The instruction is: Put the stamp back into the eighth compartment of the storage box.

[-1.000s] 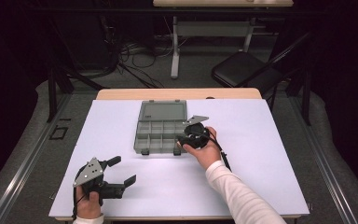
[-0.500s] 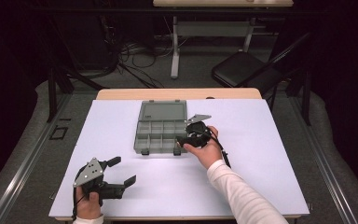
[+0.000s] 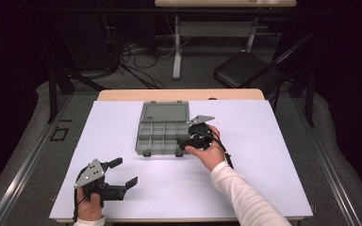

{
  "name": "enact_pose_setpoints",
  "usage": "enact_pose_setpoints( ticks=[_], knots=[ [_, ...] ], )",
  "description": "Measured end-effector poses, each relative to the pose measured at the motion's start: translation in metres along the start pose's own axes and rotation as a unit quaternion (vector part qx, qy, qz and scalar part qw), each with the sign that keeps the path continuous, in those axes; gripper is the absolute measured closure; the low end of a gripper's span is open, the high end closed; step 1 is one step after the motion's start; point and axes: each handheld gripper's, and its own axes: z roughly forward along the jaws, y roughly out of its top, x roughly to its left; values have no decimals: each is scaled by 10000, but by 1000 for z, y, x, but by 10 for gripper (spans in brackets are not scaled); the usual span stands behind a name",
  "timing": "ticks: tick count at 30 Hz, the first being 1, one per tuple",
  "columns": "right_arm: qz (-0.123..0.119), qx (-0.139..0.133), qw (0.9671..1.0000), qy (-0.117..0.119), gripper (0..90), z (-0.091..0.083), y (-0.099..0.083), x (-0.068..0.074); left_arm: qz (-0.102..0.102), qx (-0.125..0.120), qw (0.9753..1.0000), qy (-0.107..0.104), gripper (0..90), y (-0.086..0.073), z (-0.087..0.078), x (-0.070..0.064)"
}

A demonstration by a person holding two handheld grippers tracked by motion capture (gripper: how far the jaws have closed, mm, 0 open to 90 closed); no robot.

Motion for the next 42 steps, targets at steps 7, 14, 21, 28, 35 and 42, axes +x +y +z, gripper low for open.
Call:
enact_pose_setpoints(
  ticks=[7, 14, 21, 28, 35, 42],
  knots=[
    [19, -166, 9998, 45, 140, -7, 2, 1, 33, 31, 10000, -23, 93, 1, 0, -1],
    [12, -249, 9997, 80, 134, -19, 4, 4, -5, -22, 10000, -28, 93, 0, 0, -1],
    [-167, -400, 9990, 74, 99, -44, 4, 7, 28, 29, 10000, -32, 93, 0, 0, -1],
    [-275, -616, 9977, -10, 66, -74, -2, 11, 53, 25, 10000, -35, 93, 0, 1, -2],
    [-304, -733, 9968, -42, 66, -102, -18, 10, 44, 36, 10000, -36, 93, 0, 1, -2],
    [-208, -851, 9960, -153, 66, -128, -39, 1, 36, 24, 10000, -21, 93, 0, 1, -2]
  ],
)
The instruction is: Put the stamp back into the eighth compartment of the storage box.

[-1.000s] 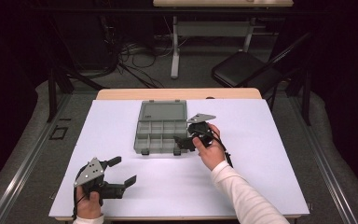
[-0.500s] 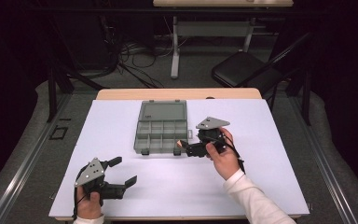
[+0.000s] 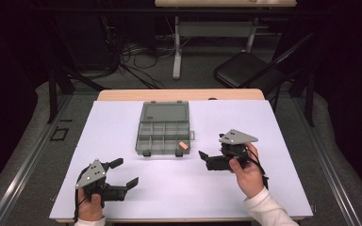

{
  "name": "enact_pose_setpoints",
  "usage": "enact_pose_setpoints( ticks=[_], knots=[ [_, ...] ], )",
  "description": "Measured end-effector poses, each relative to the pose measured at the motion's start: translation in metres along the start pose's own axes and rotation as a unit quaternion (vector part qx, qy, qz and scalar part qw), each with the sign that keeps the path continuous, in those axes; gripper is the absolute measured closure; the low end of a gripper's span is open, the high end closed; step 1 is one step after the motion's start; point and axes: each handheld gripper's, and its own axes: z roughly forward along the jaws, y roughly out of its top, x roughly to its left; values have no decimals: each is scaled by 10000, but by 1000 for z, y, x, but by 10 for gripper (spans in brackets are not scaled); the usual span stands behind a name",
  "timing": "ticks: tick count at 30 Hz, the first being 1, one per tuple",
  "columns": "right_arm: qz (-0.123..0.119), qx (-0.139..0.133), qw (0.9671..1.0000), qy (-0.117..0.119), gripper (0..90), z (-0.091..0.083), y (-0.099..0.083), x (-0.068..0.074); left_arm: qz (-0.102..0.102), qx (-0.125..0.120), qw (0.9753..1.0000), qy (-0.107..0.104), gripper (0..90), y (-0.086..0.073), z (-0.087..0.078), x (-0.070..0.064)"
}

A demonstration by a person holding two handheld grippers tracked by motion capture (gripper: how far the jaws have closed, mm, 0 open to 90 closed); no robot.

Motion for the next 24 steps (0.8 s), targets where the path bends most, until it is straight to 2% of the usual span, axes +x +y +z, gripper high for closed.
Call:
enact_pose_setpoints(
  ticks=[1, 2, 6, 10, 11, 12, 14, 15, 19, 24],
  knots=[
    [-5, 1, 10000, -71, 66, -8, -6, -4, 9, 7, 10000, 2, 93, 0, 0, 0],
    [-5, 1, 10000, -71, 66, -8, -6, -4, 9, 7, 10000, 2, 93, 0, 0, 0],
    [165, 6, 9997, -200, 68, -24, -22, -15, 15, 41, 10000, 4, 93, 0, 1, 0],
    [264, -10, 9992, -287, 68, -32, -32, -19, 5, 39, 10000, 17, 93, 0, 1, 0],
    [287, -33, 9989, -374, 68, -37, -39, -21, 6, 35, 10000, 11, 93, 0, 1, 0],
    [287, -33, 9989, -374, 68, -37, -39, -21, 6, 35, 10000, 11, 93, 0, 1, 0],
    [393, -25, 9982, -461, 71, -42, -53, -25, 4, 32, 10000, 26, 93, 0, 1, 0],
    [393, -25, 9982, -461, 71, -42, -53, -25, 4, 32, 10000, 26, 93, 0, 1, 0],
    [571, -3, 9970, -523, 72, -46, -74, -26, 11, 36, 10000, 22, 93, 0, 1, 0],
    [504, -24, 9971, -578, 71, -44, -86, -25, 30, 35, 10000, 9, 93, 0, 1, -1]
  ],
)
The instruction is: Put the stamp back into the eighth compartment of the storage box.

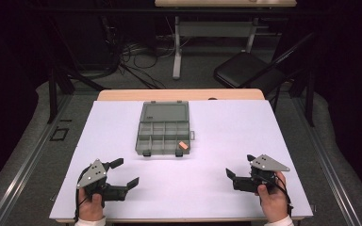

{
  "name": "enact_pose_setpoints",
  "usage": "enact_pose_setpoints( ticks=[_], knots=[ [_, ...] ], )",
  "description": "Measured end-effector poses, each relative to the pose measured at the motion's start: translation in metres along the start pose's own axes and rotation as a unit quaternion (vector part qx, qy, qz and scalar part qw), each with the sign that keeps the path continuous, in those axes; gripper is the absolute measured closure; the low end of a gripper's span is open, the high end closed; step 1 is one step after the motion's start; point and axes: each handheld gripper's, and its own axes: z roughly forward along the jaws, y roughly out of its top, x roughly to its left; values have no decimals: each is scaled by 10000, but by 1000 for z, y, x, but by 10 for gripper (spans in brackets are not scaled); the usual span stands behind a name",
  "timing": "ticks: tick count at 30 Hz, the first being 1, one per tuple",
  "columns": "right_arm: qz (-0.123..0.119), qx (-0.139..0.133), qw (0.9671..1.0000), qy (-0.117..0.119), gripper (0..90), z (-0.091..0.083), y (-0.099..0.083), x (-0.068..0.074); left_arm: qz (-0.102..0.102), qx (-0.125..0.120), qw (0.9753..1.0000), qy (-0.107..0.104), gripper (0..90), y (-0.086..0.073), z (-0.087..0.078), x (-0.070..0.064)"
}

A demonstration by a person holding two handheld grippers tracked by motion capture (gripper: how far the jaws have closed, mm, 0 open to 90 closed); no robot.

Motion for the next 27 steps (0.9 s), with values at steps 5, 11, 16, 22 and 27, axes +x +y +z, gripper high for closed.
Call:
enact_pose_setpoints(
  ticks=[5, 11, 16, 22, 27],
  knots=[
    [-63, 92, 9999, -76, 71, 8, -9, 0, 2, 3, 10000, 15, 93, 0, -1, 0],
    [21, 179, 9998, -44, 71, 14, -15, -3, 3, 12, 10000, 4, 93, 0, -1, 1],
    [45, 242, 9997, -43, 71, 16, -18, -5, -12, 6, 10000, 12, 93, 0, -1, 1],
    [76, 217, 9997, -51, 71, 15, -18, -5, -36, -3, 10000, 39, 93, 0, -1, 2],
    [17, 235, 9997, -69, 71, 14, -17, -5, -70, -21, 10000, 47, 93, -1, 0, 3]
  ],
)
